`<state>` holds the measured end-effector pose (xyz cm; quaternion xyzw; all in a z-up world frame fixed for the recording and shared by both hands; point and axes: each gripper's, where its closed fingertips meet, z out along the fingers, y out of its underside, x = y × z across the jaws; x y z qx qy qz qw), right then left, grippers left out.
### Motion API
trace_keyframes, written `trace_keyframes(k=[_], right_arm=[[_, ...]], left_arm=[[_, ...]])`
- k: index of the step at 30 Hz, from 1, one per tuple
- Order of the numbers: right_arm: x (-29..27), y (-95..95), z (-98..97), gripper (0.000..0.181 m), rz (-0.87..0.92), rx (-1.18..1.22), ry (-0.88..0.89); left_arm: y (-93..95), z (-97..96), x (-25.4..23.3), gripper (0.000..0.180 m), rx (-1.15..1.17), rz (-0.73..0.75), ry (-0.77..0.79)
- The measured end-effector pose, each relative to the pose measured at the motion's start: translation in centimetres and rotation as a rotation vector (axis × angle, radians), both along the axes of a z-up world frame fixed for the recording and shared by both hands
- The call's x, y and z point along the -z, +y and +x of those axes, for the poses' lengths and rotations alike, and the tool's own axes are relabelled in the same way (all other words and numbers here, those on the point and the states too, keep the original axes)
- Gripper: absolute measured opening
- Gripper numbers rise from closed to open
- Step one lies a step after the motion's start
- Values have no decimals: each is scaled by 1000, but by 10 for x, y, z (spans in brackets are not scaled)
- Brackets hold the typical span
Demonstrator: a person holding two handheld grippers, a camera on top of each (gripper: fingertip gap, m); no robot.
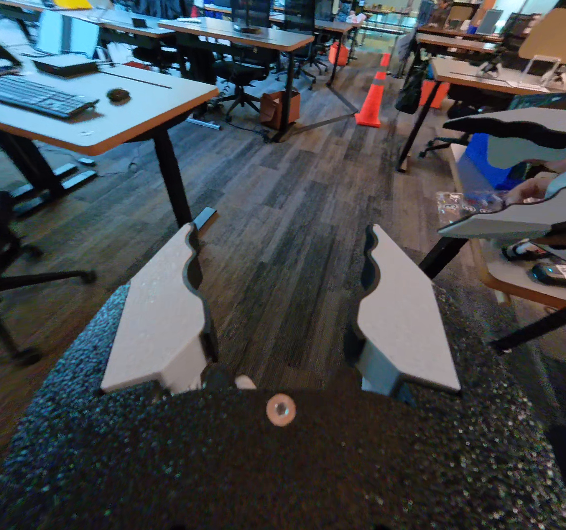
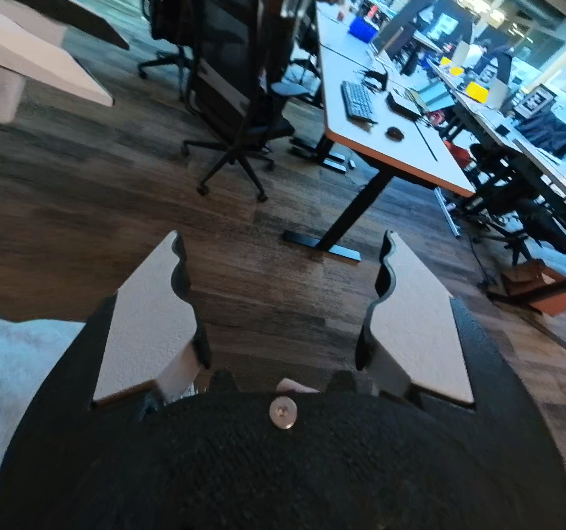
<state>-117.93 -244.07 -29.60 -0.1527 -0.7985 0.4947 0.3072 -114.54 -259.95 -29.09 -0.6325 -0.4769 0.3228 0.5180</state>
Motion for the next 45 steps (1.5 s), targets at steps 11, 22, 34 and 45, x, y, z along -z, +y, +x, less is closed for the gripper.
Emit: trace_keyframes(k=[11, 22, 34, 45], right_arm=[[16, 101, -294, 119, -304, 561, -227], [67, 194, -472, 107, -335, 986, -290], [59, 244, -886, 120, -267, 779, -227], [1, 261, -1181, 134, -124, 670, -84]], left_arm=[[-8, -349, -8, 106, 265, -7, 27], [74, -625, -27, 112, 531, 53, 20], [120, -951, -13, 110, 394, 13, 19], [161, -1272, -7, 111, 323, 77, 44]])
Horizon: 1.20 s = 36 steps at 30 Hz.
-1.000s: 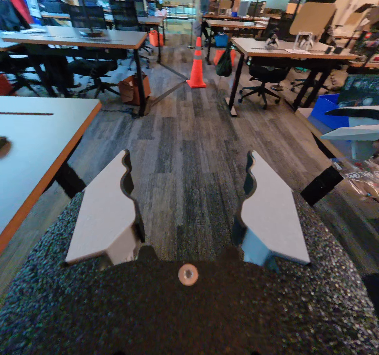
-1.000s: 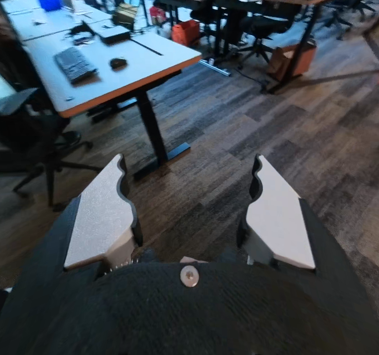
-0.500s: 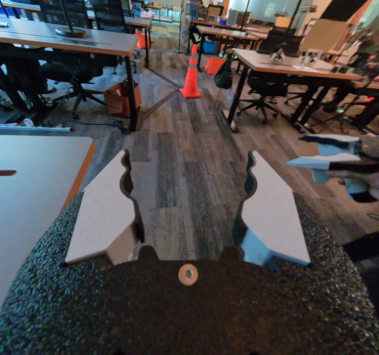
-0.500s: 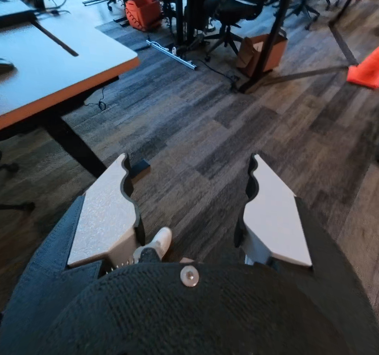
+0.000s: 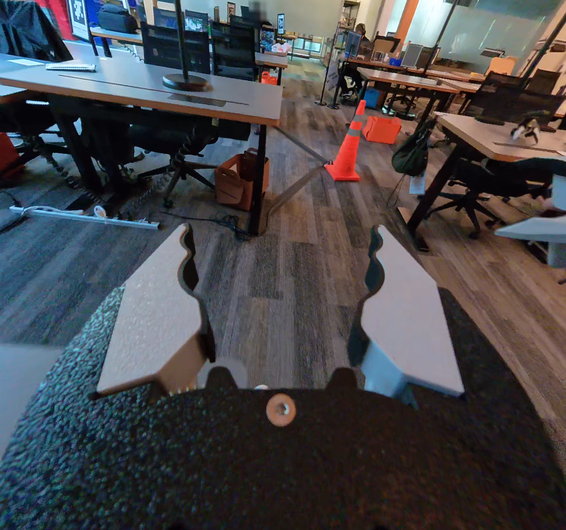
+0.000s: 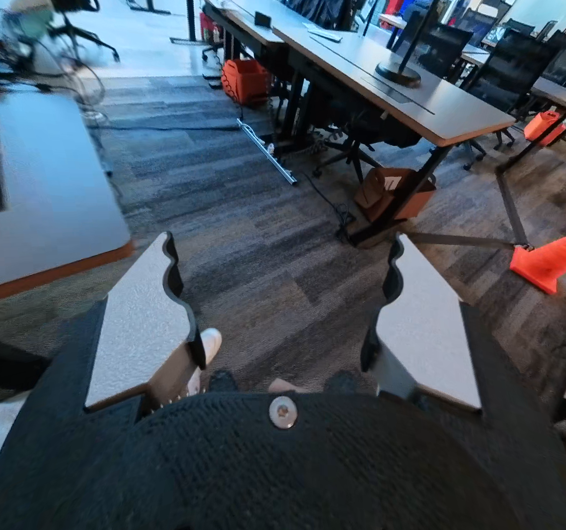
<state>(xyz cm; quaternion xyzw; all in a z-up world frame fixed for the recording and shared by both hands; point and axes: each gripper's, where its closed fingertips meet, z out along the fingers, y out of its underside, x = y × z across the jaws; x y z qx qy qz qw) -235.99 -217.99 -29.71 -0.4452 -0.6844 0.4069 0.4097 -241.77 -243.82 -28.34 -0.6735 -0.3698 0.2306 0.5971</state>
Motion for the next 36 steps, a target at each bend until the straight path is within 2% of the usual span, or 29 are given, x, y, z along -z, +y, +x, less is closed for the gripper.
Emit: trace_keyframes(k=[8, 14, 20, 28, 33, 36], right_arm=[[14, 114, -182, 138, 48, 261, -97], [5, 170, -305, 137, 88, 347, -126], [43, 189, -409, 132, 47, 351, -191], [78, 154, -634, 128, 24, 132, -151], [68, 80, -809, 125, -60, -107, -121], [56, 23, -897, 127, 10, -278, -111]], left_arm=[[64, -263, 6, 113, 85, -70, 47], [102, -426, -24, 113, 123, -27, 74], [146, -526, -22, 111, 168, 49, 43], [151, -674, 4, 111, 118, 1, 8], [91, -784, -5, 108, -52, -58, -16], [33, -831, -12, 104, -206, -87, -15]])
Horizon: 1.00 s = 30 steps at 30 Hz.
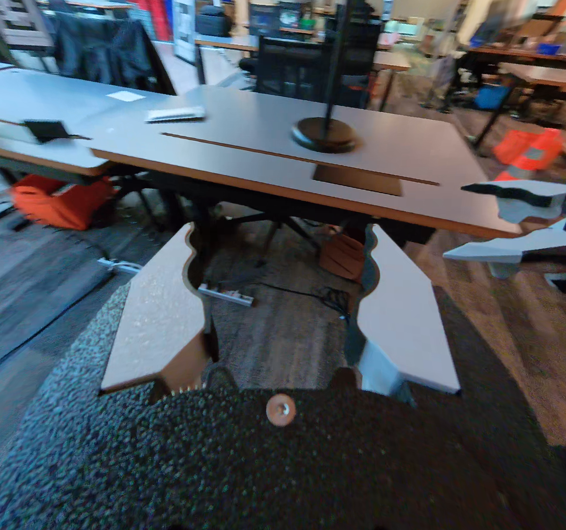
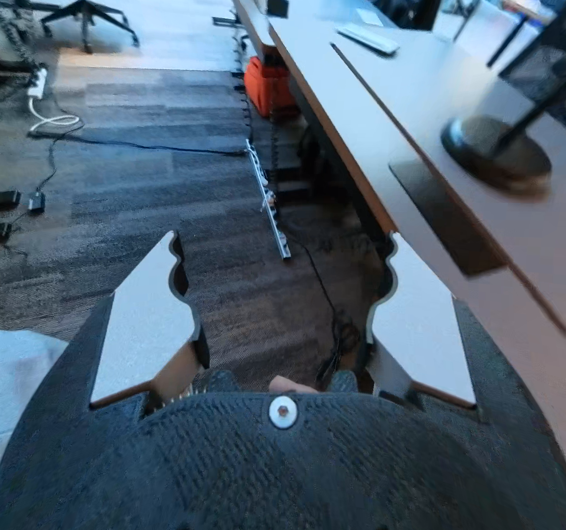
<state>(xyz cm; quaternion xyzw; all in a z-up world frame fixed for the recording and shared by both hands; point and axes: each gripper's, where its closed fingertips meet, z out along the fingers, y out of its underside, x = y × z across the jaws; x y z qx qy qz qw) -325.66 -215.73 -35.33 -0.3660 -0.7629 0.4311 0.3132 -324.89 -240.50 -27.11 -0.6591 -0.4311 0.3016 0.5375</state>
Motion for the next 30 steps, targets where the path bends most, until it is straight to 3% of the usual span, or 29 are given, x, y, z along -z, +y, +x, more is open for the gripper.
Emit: trace_keyframes(k=[4, 11, 16, 23, 30], right_arm=[[-23, -70, -88, 120, -2, -126, 49], [-1, -165, -200, 106, -12, -166, 5], [1, -240, -298, 96, 42, -129, 9], [-25, -371, -430, 85, -35, -145, 49], [3, -516, -524, 84, -55, -264, -33]], left_arm=[[-81, -45, 2, 101, -171, 7, 10], [-225, -132, 30, 101, -377, 43, 2], [-312, -230, 45, 100, -360, 65, -26], [-415, -376, 3, 101, -243, 20, 36], [-496, -472, -15, 99, -236, 68, 71]])
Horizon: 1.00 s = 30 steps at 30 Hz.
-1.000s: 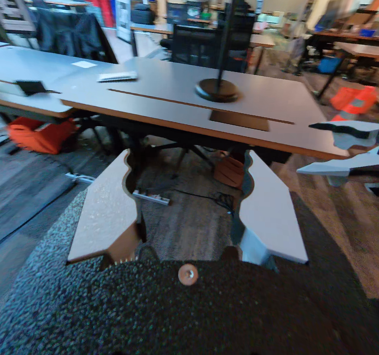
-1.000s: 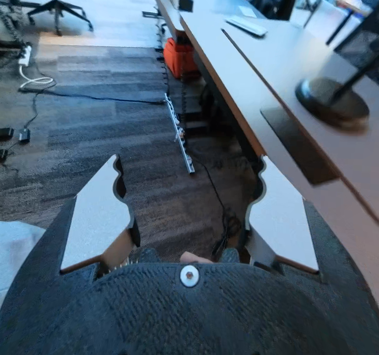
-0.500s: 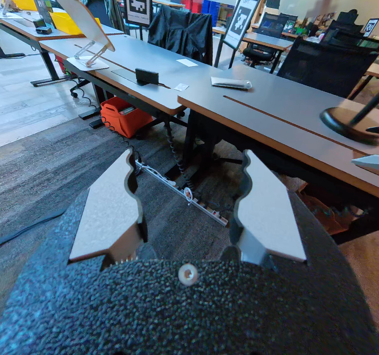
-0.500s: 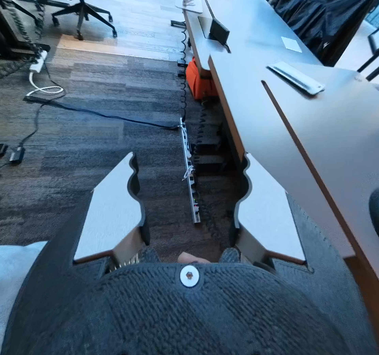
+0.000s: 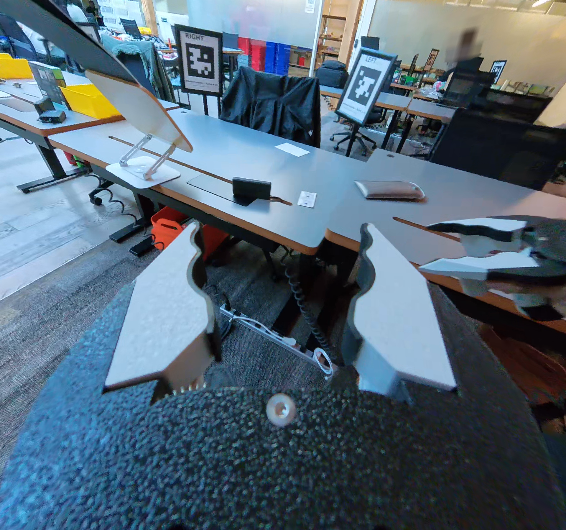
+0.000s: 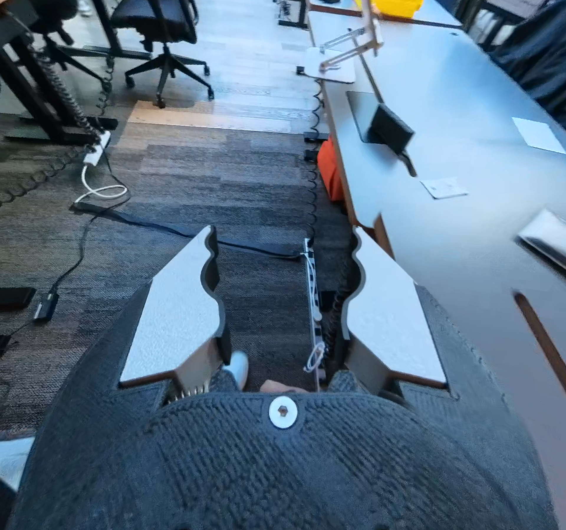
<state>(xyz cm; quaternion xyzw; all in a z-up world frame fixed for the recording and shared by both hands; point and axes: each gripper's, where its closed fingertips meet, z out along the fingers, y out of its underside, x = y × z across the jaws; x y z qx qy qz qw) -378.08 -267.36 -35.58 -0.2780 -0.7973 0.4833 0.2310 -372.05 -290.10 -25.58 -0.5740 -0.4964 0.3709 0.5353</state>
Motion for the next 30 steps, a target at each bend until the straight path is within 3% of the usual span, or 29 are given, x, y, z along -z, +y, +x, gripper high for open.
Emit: trace_keyframes(k=[4, 8, 12, 20, 24, 30], right_arm=[[17, -92, -69, 74, 12, -127, 7], [26, -199, -142, 65, -84, -286, -25], [9, -315, -199, 54, -193, -479, -15], [-16, -464, -261, 35, -176, -663, 49], [4, -491, -308, 29, -75, -579, 91], [1, -465, -394, 14, 10, -262, 99]], left_arm=[[-47, -42, 23, 86, 50, 16, -24], [-119, -85, 47, 82, 22, -60, -101], [-198, -125, 38, 80, -21, -50, -132], [-332, -200, 45, 72, -115, -5, -132], [-383, -249, 62, 61, -74, 54, -141], [-398, -329, 53, 61, 211, 42, -95]])
